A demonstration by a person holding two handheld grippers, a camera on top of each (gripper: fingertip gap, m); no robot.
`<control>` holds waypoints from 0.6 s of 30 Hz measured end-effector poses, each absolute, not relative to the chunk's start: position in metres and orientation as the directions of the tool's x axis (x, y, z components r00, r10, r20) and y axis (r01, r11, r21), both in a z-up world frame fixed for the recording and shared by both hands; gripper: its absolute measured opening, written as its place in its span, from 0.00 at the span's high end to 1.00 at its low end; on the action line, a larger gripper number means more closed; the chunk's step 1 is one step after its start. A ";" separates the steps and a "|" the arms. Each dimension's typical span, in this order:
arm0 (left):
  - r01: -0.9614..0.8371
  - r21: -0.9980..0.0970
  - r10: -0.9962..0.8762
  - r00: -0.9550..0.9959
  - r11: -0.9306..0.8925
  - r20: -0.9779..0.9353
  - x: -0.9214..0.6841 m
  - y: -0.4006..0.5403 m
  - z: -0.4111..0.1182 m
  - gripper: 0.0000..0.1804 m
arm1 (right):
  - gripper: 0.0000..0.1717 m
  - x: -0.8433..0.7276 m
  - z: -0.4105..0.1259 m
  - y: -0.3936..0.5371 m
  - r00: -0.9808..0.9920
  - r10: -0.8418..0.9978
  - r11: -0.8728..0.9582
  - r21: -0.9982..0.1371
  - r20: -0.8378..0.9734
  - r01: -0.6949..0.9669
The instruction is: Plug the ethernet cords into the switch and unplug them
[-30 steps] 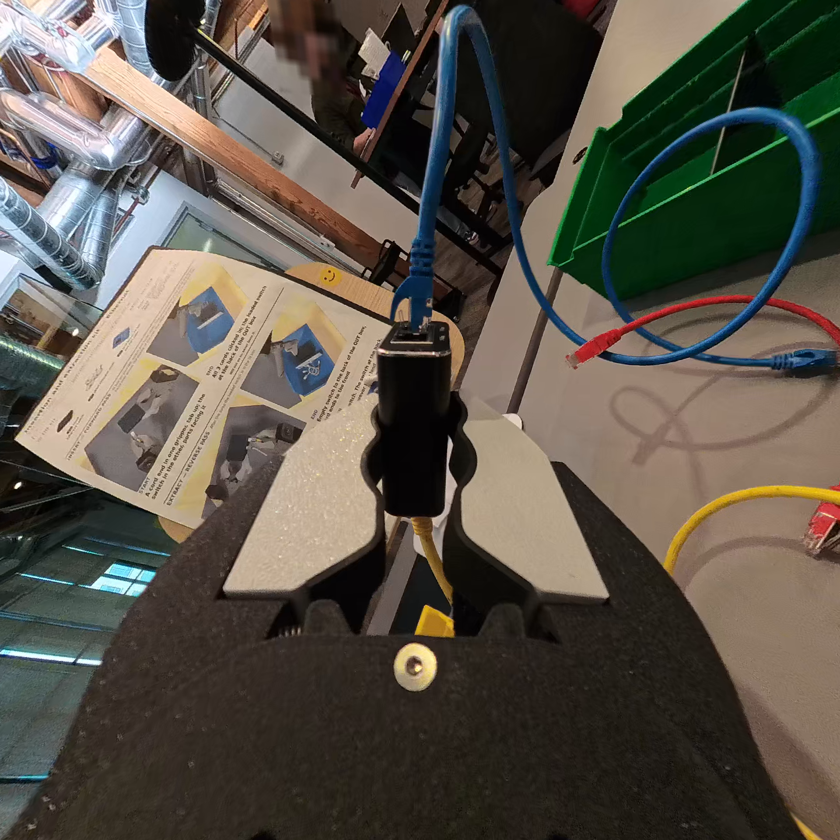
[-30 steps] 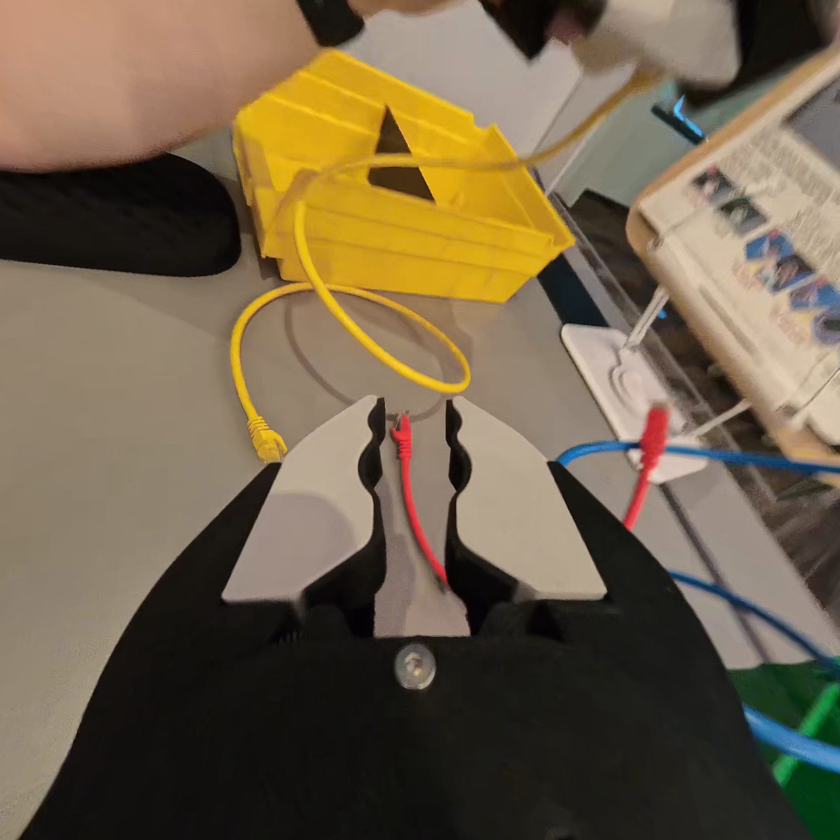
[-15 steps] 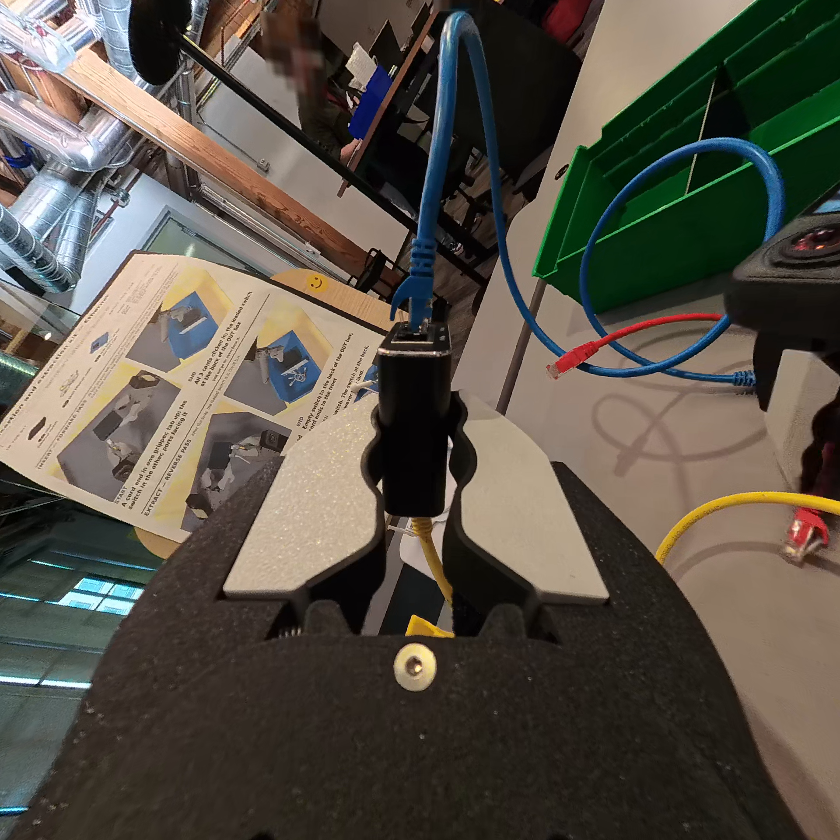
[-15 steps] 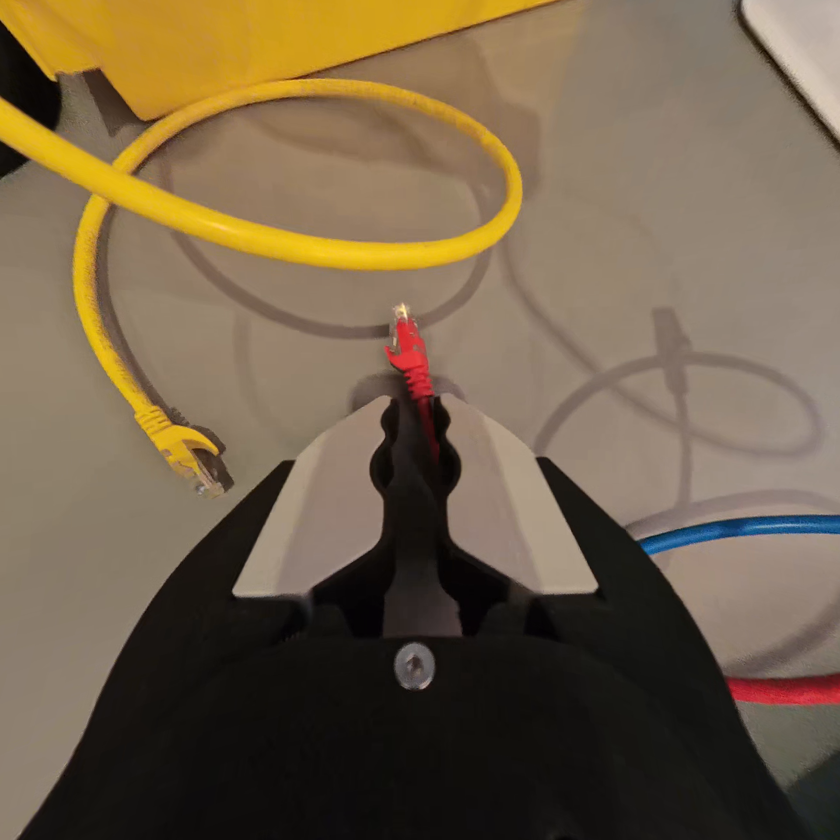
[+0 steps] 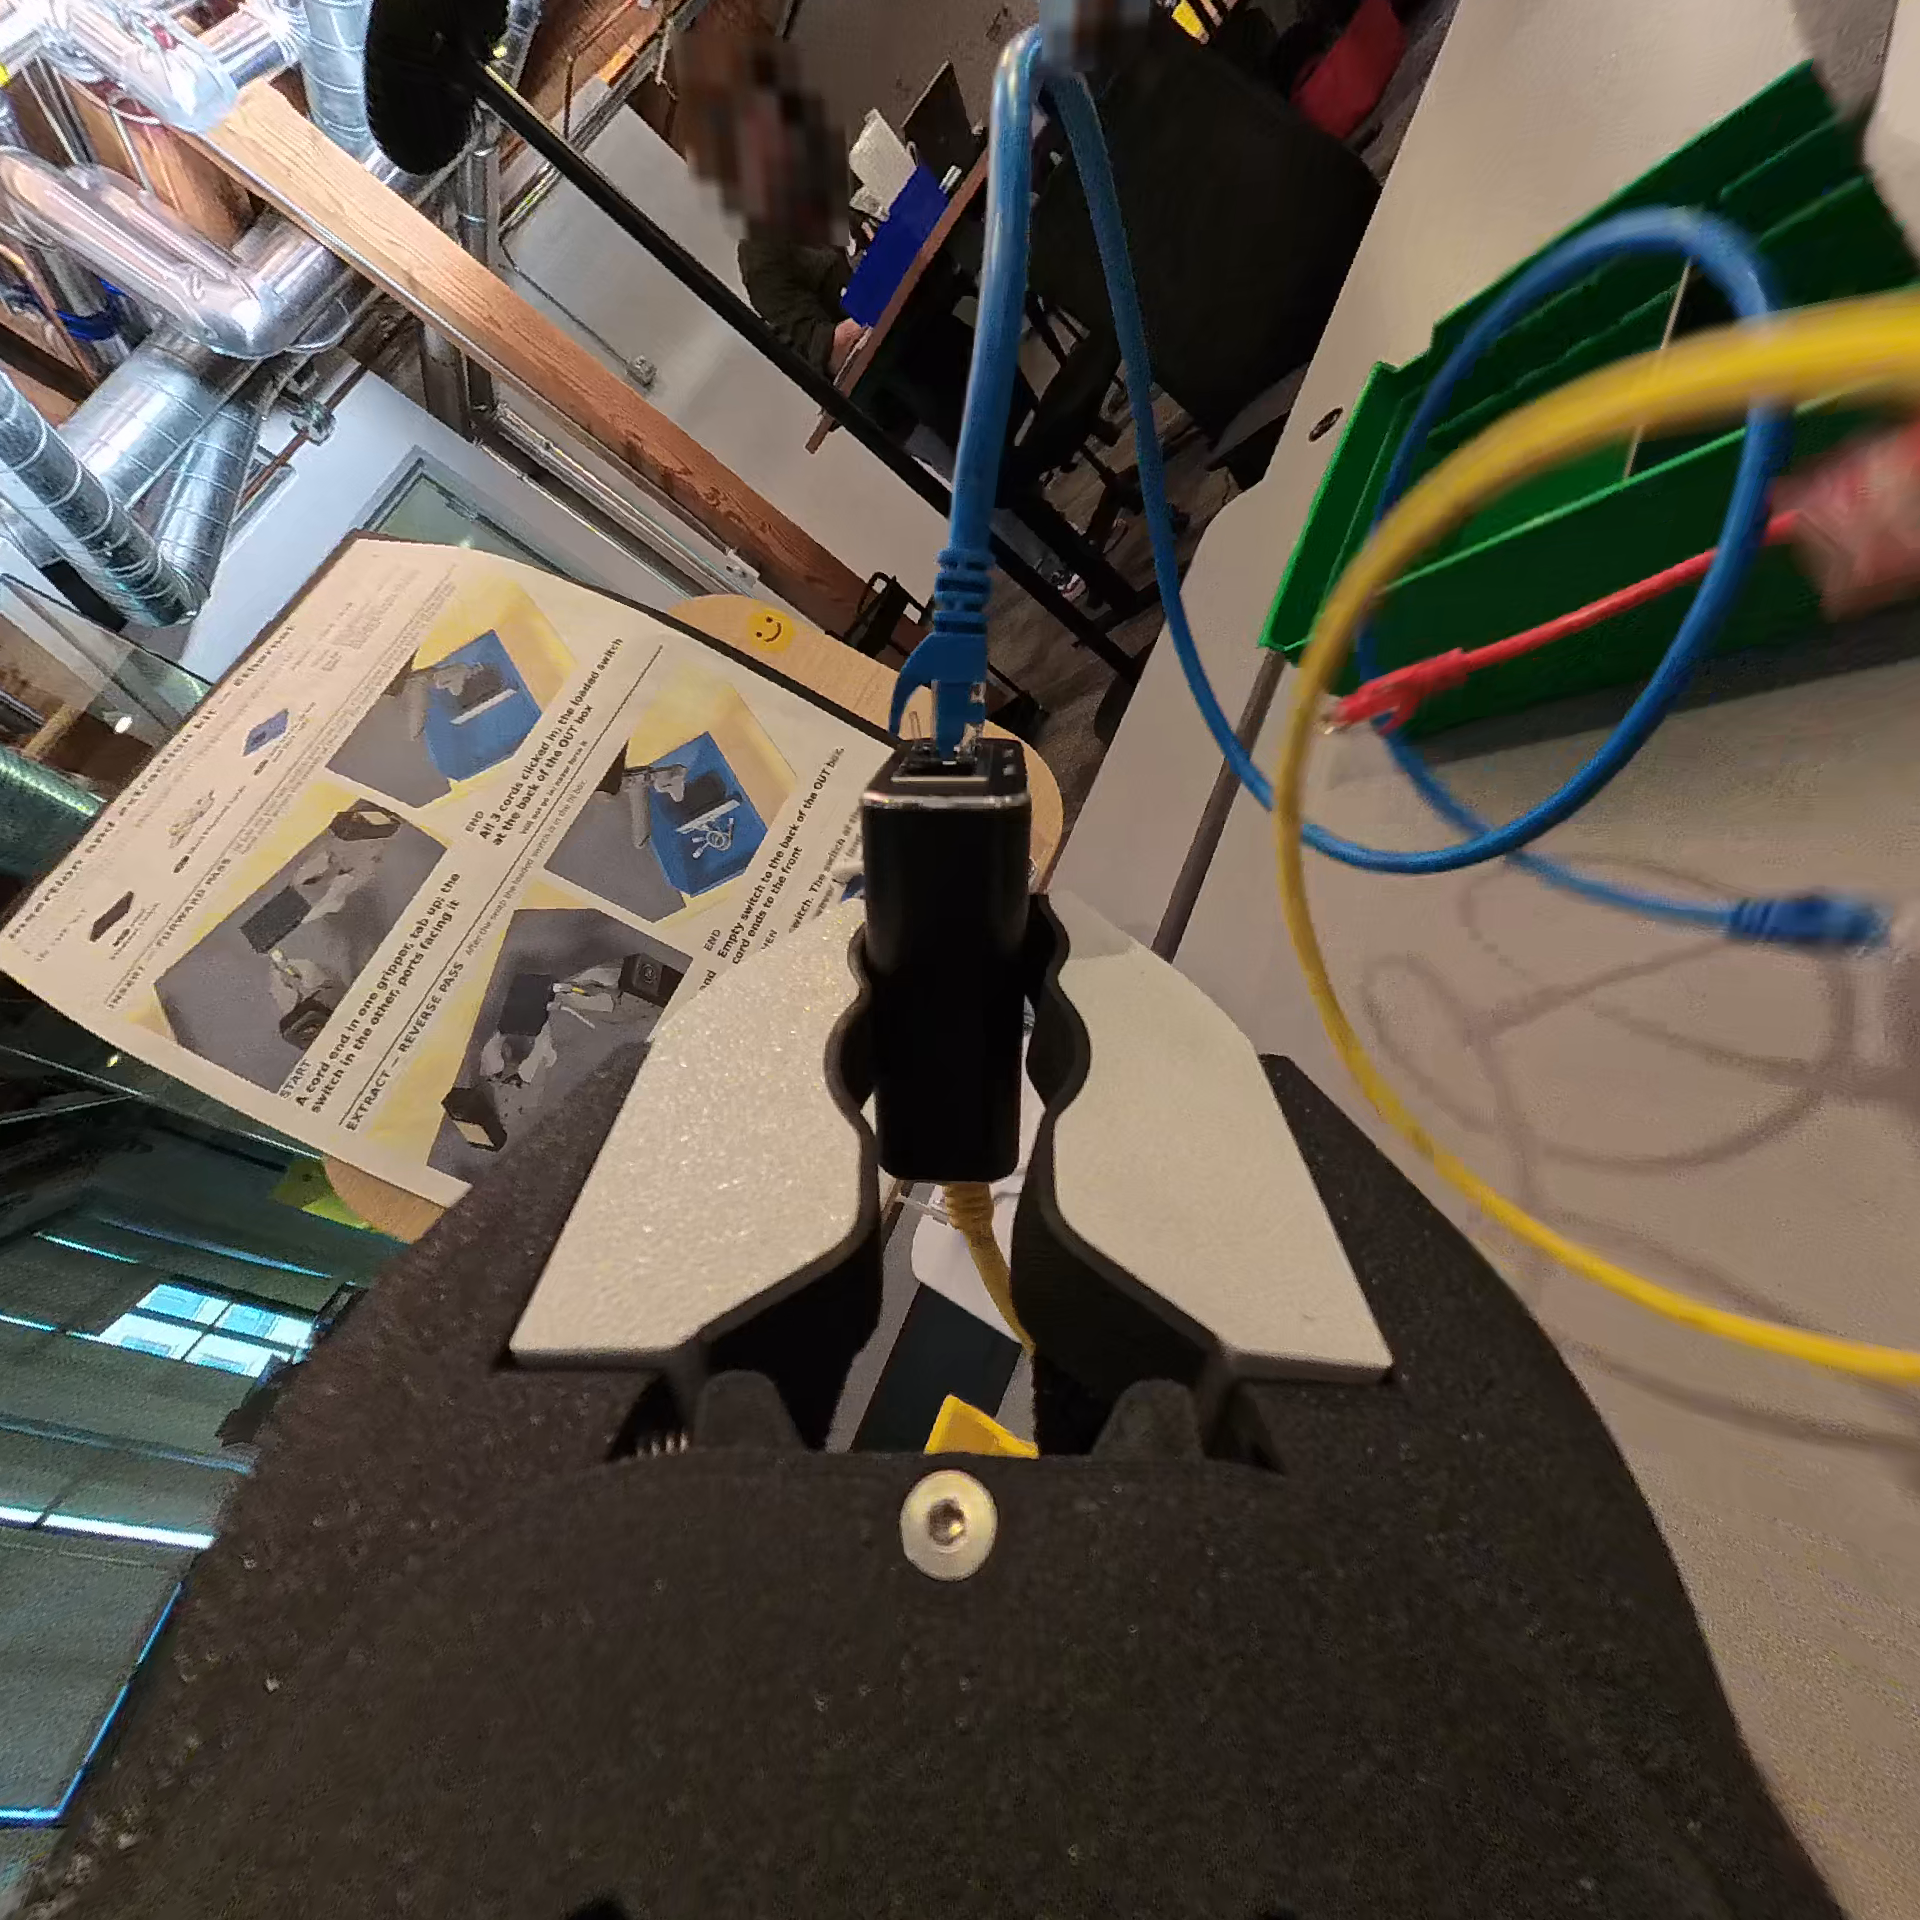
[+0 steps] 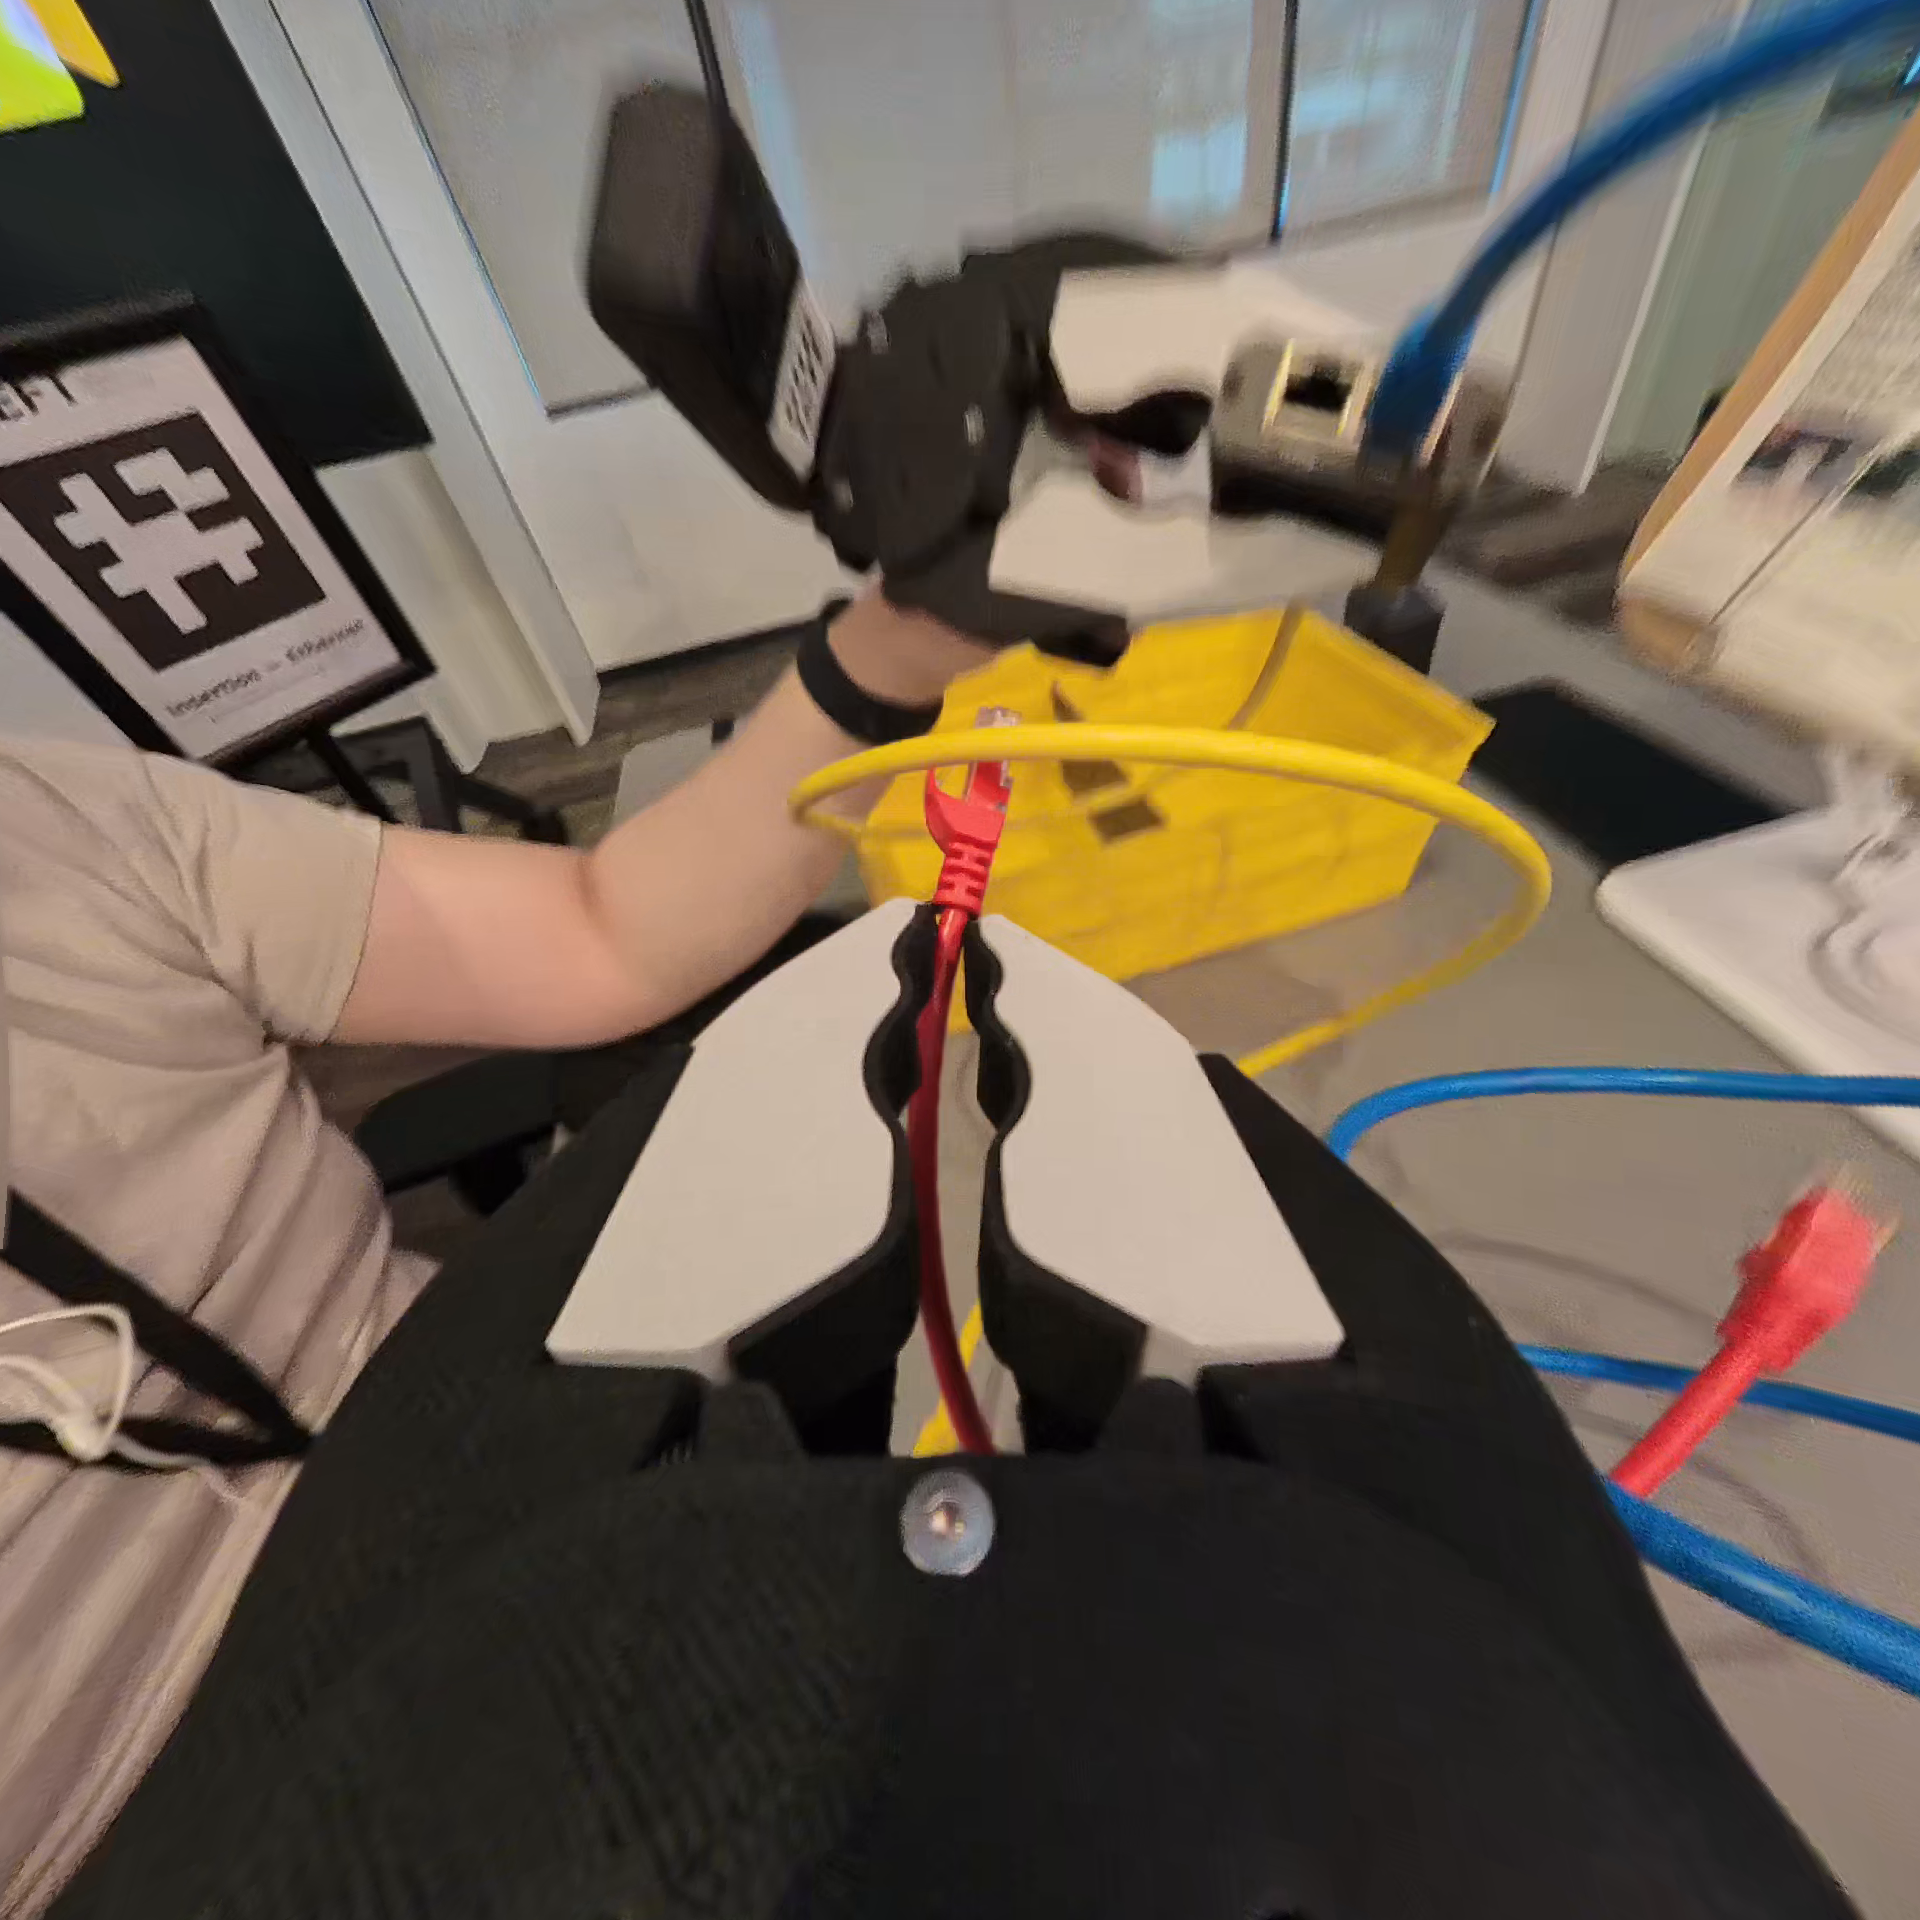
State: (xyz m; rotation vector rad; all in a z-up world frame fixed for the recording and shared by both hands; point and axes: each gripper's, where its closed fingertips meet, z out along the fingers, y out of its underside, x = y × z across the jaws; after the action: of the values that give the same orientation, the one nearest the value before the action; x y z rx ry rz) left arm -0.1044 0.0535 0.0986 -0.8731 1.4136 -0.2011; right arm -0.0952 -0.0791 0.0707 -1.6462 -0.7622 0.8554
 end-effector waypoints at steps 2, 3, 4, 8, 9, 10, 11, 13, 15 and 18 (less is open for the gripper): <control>-0.356 -0.648 -0.616 0.214 0.673 -0.758 -0.105 0.054 0.102 0.86 | 0.96 -0.083 0.093 -0.077 0.600 0.796 -0.115 -0.993 -0.081 0.018; -0.352 -0.660 -0.625 0.224 0.664 -0.748 -0.105 0.054 0.104 0.87 | 0.97 -0.079 0.099 -0.078 0.612 0.789 -0.072 -0.997 -0.055 0.003; -0.343 -0.676 -0.639 0.231 0.652 -0.734 -0.106 0.054 0.105 0.87 | 0.97 -0.075 0.099 -0.077 0.630 0.775 -0.062 -0.998 -0.047 0.002; -0.214 -0.792 -0.747 0.265 0.571 -0.610 -0.110 0.049 0.121 0.86 | 0.97 -0.060 0.061 -0.067 0.696 0.703 -0.229 -0.973 -0.147 0.026; -0.186 -0.809 -0.764 0.265 0.558 -0.588 -0.113 0.048 0.125 0.86 | 0.97 -0.054 0.045 -0.063 0.727 0.667 -0.287 -0.957 -0.162 0.049; -0.171 -0.815 -0.771 0.266 0.554 -0.579 -0.115 0.048 0.127 0.86 | 0.97 -0.049 0.027 -0.060 0.749 0.639 -0.352 -0.932 -0.175 0.083; -0.169 -0.815 -0.768 0.271 0.555 -0.580 -0.118 0.048 0.129 0.86 | 0.97 -0.046 0.011 -0.060 0.756 0.626 -0.410 -0.906 -0.191 0.110; -0.183 -0.806 -0.758 0.275 0.563 -0.592 -0.121 0.050 0.130 0.87 | 0.97 -0.043 -0.023 -0.063 0.762 0.592 -0.546 -0.826 -0.263 0.139; -0.191 -0.801 -0.750 0.280 0.568 -0.599 -0.122 0.051 0.130 0.87 | 0.97 -0.043 -0.044 -0.068 0.738 0.561 -0.646 -0.756 -0.375 0.107; -0.201 -0.794 -0.740 0.288 0.574 -0.608 -0.123 0.053 0.130 0.86 | 0.97 -0.049 -0.050 -0.082 0.620 0.503 -0.756 -0.655 -0.602 -0.022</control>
State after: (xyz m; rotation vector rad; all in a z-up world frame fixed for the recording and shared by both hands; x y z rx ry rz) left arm -0.1226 0.0534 0.1296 -0.9355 1.2622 -0.4402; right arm -0.0491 -0.0818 -0.0496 -2.2135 -0.3761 1.0823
